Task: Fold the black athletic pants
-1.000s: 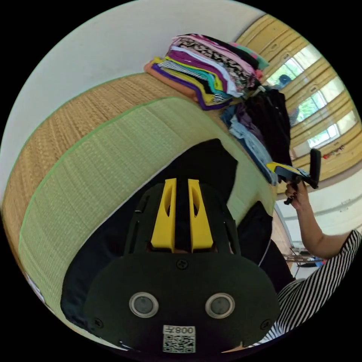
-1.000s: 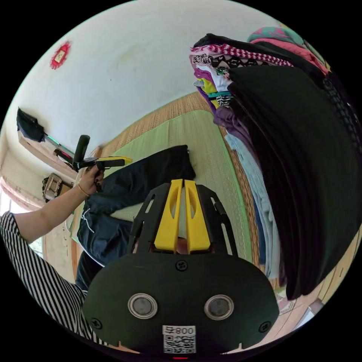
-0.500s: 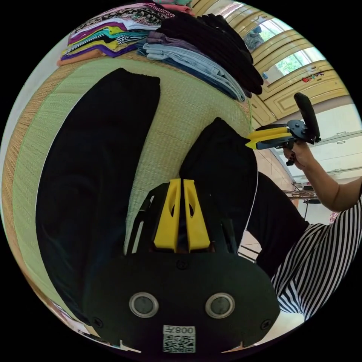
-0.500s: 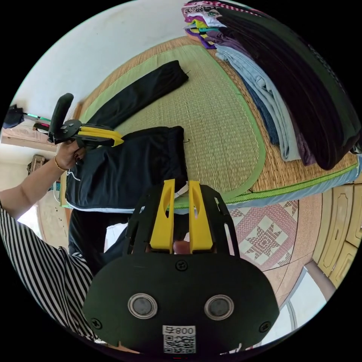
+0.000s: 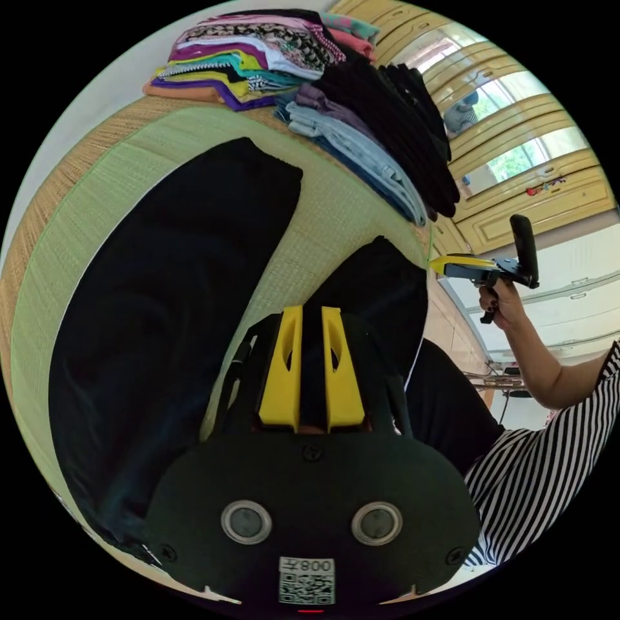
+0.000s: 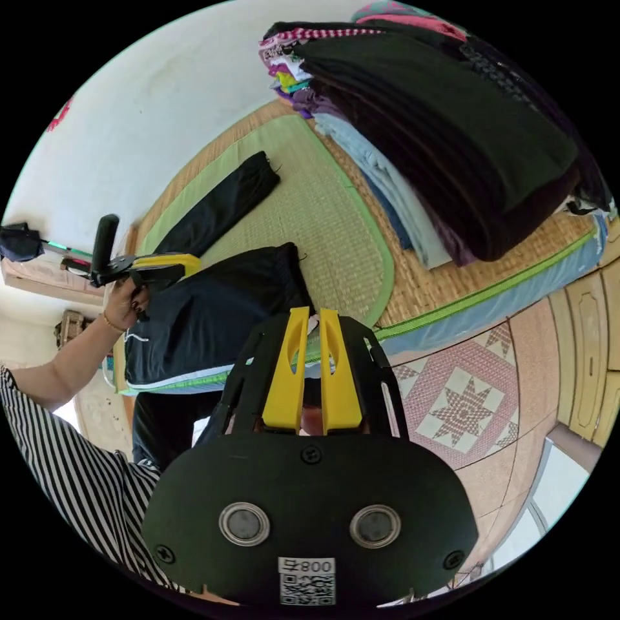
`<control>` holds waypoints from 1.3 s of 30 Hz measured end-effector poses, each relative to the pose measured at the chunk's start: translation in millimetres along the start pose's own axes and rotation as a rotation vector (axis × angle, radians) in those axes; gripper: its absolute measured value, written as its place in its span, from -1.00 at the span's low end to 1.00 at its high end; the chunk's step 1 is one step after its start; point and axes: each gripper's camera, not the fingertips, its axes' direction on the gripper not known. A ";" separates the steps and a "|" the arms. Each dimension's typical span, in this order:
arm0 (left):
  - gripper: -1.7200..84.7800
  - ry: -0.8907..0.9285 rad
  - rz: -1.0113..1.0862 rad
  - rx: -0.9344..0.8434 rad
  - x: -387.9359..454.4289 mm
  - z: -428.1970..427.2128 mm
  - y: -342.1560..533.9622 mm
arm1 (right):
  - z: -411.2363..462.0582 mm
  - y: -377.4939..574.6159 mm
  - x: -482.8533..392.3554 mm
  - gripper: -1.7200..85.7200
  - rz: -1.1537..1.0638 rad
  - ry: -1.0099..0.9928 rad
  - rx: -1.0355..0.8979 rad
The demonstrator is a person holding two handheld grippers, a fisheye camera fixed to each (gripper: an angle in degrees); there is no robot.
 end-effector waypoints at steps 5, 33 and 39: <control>-0.86 -0.019 -0.085 -0.039 -8.7 -9.1 60.8 | 12.9 -2.4 -48.4 -0.93 -0.114 -0.022 0.086; -0.96 -0.135 -0.836 0.107 -44.8 -194.3 518.6 | 289.0 -36.7 -346.1 -0.96 -0.604 0.009 -0.293; -0.96 -0.143 -0.779 0.170 -40.8 -244.8 560.0 | 309.4 -46.7 -387.9 -0.96 -0.601 0.002 -0.255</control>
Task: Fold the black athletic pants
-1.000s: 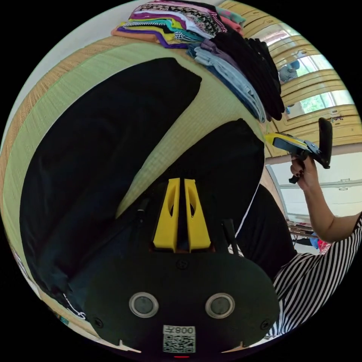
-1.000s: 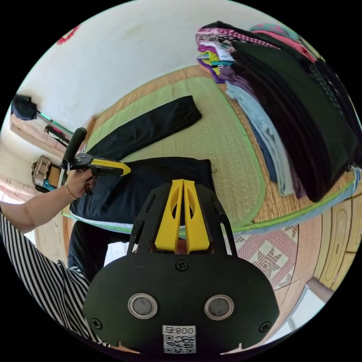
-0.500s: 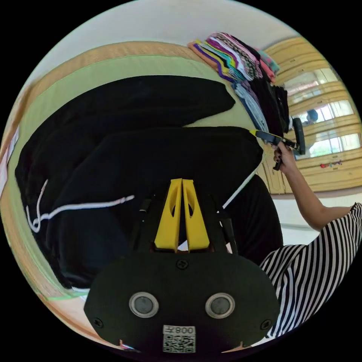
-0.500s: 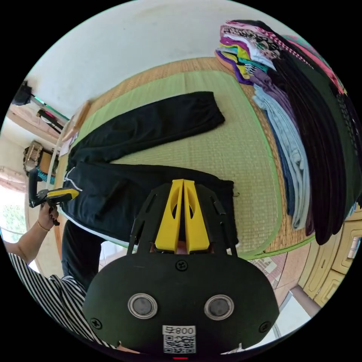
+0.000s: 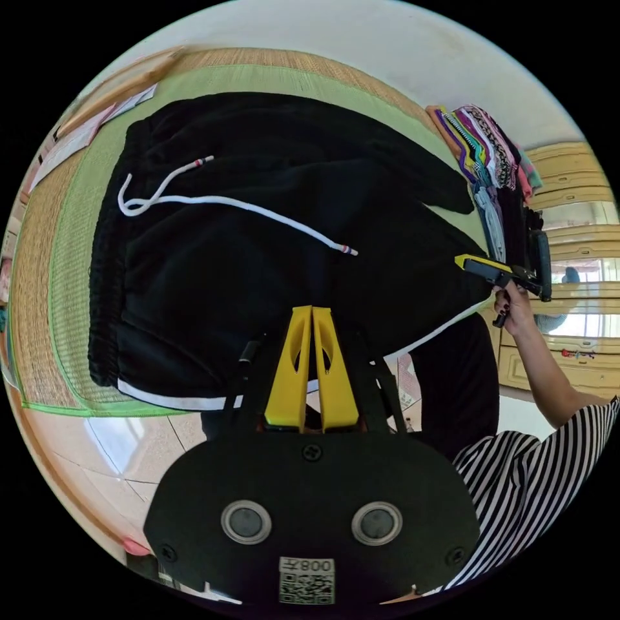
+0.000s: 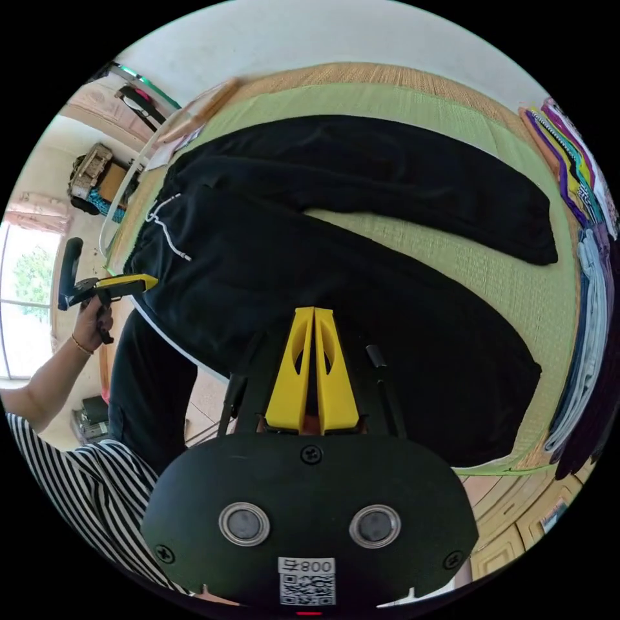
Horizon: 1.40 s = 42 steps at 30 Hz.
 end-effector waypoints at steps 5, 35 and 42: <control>-0.96 -0.027 -0.019 0.030 -38.9 -42.1 15.0 | 8.6 -63.0 -63.7 -0.96 -0.137 -0.076 0.082; -0.85 -0.001 0.107 0.292 -183.1 -288.5 -32.5 | 149.5 -310.8 -169.8 -0.91 -0.286 -0.033 0.069; -0.75 -0.110 0.131 0.213 -194.5 -326.7 -85.4 | 160.2 -392.5 -178.5 -0.80 -0.318 0.066 0.092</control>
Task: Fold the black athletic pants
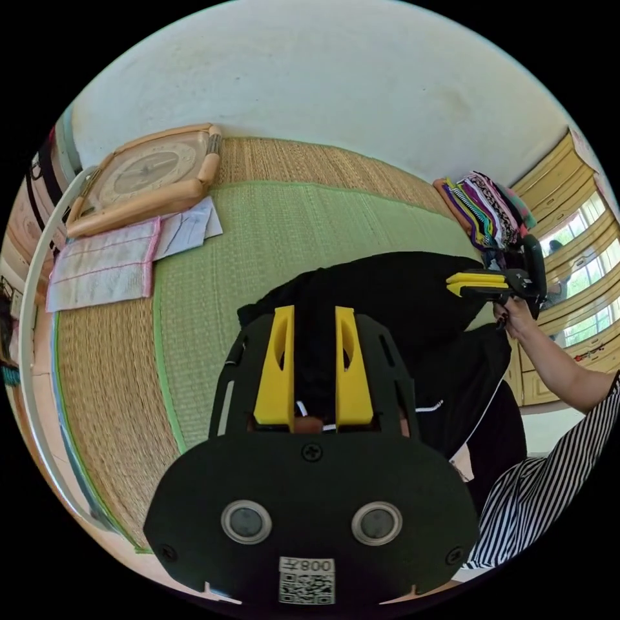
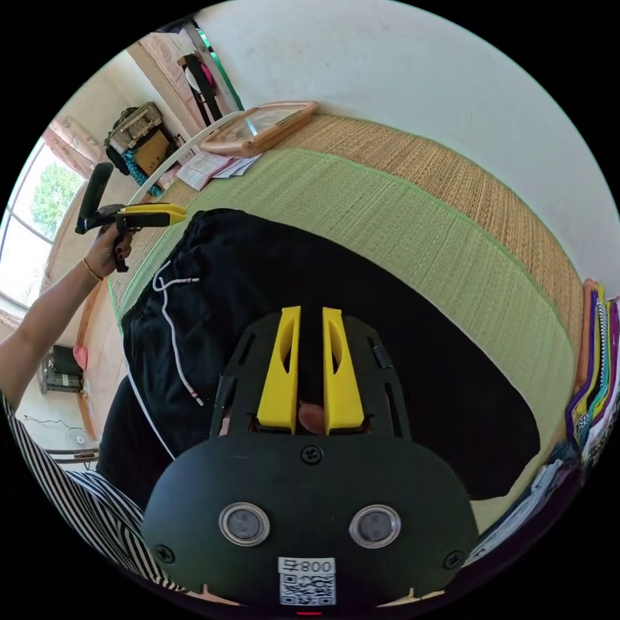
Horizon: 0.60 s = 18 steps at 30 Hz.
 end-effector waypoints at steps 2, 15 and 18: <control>-0.74 -0.044 0.034 -0.040 -0.7 -4.5 -17.6 | 10.7 -30.7 2.1 -0.78 -0.030 0.029 -0.024; -0.74 -0.200 0.132 -0.249 19.5 -3.8 -67.2 | 90.1 -136.3 -4.5 -0.75 -0.149 0.149 -0.214; -0.75 -0.196 0.133 -0.241 25.3 -13.4 -70.4 | 96.7 -148.1 -11.3 -0.76 -0.163 0.162 -0.214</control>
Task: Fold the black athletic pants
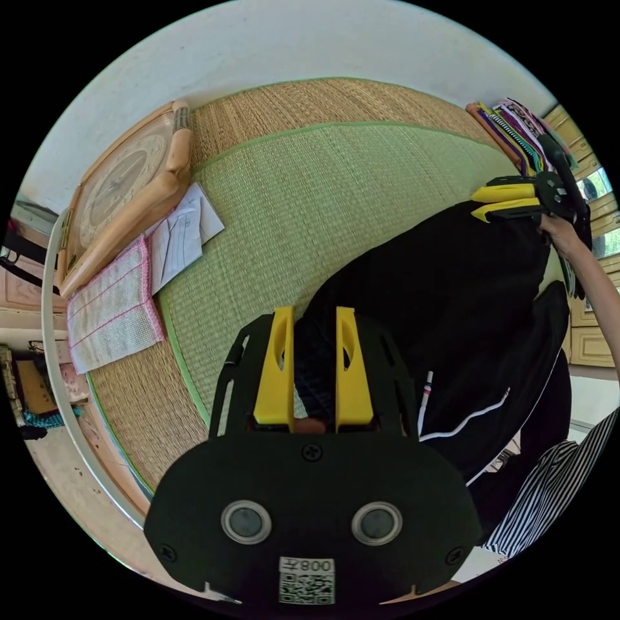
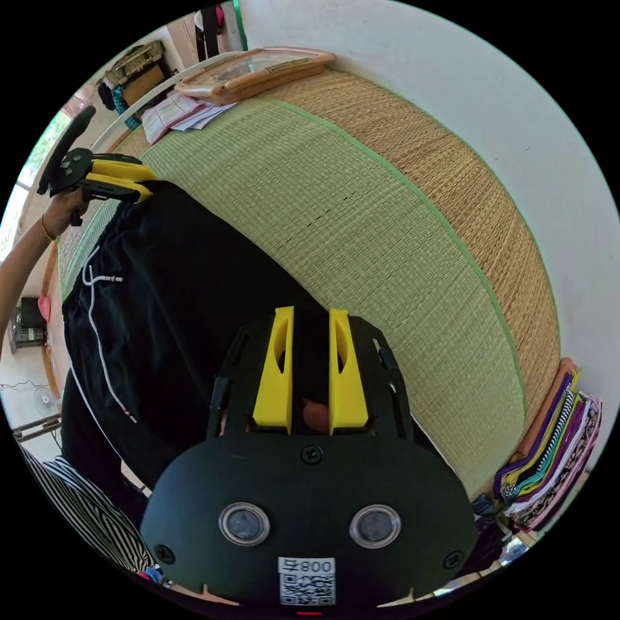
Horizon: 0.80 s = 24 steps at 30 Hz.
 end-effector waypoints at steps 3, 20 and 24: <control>-0.75 0.004 -0.010 0.005 3.6 -10.5 -1.4 | 1.2 -11.0 -3.9 -0.76 -0.010 -0.001 -0.006; -0.91 -0.015 -0.061 0.005 46.3 -76.8 10.6 | -7.1 -41.8 -24.9 -0.92 0.036 -0.065 -0.072; -0.92 -0.013 -0.066 0.030 55.8 -99.1 21.8 | -24.9 -34.8 -32.5 -0.93 0.048 -0.052 -0.050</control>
